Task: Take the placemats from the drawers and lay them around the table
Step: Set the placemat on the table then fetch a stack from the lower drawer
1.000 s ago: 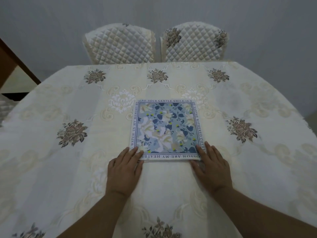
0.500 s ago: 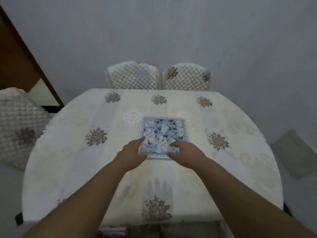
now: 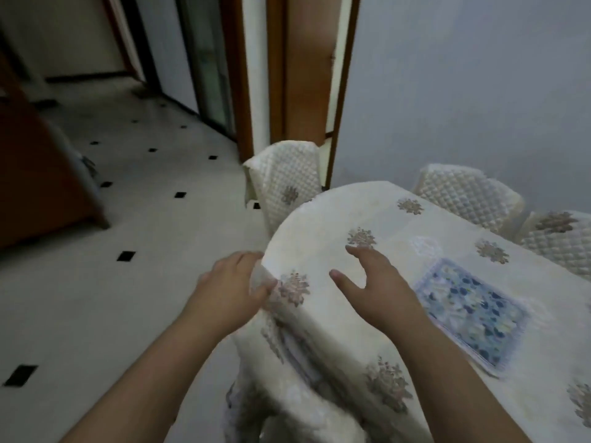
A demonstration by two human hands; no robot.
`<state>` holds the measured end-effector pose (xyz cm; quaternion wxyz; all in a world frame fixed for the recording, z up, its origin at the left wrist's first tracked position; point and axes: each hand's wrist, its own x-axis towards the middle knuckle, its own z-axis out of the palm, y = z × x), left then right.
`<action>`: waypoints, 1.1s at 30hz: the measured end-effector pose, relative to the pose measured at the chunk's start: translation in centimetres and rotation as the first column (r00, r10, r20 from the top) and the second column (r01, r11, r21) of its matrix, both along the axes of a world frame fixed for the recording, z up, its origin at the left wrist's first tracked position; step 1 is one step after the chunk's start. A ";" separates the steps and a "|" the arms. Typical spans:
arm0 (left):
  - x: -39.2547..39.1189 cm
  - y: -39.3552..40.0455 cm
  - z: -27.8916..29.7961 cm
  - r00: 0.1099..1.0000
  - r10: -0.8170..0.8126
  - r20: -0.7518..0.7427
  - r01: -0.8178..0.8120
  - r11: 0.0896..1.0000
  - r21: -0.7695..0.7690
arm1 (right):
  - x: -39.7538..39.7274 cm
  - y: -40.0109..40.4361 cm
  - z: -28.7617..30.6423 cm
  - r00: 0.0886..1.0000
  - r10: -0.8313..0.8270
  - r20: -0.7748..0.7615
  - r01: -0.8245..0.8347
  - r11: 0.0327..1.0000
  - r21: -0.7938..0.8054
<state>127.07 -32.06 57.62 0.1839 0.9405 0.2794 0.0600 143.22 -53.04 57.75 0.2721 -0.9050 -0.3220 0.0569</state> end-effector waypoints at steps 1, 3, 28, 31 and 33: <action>-3.0 0.7 0.1 0.998 0.060 -0.009 -0.060 0.998 -0.004 | -1.6 1.9 0.1 0.998 0.055 0.000 -0.055 0.998 0.001; -8.6 2.6 0.1 0.982 0.186 -0.015 -0.186 0.982 -0.009 | -5.1 6.0 0.4 0.985 0.170 -0.002 -0.170 0.985 0.007; -67.9 28.7 -6.0 0.192 0.981 -0.018 -0.981 0.191 -0.043 | -61.3 59.1 -2.5 0.200 0.980 0.019 -0.962 0.200 -0.187; -71.4 29.9 -7.8 0.058 0.997 -0.056 -0.996 0.055 -0.063 | -66.8 64.1 -4.0 0.066 0.998 -0.003 -0.982 0.064 -0.178; -73.5 30.6 -8.9 -0.048 0.995 -0.089 -0.997 -0.053 -0.054 | -70.5 67.1 -5.1 -0.041 0.999 -0.011 -0.984 -0.042 -0.171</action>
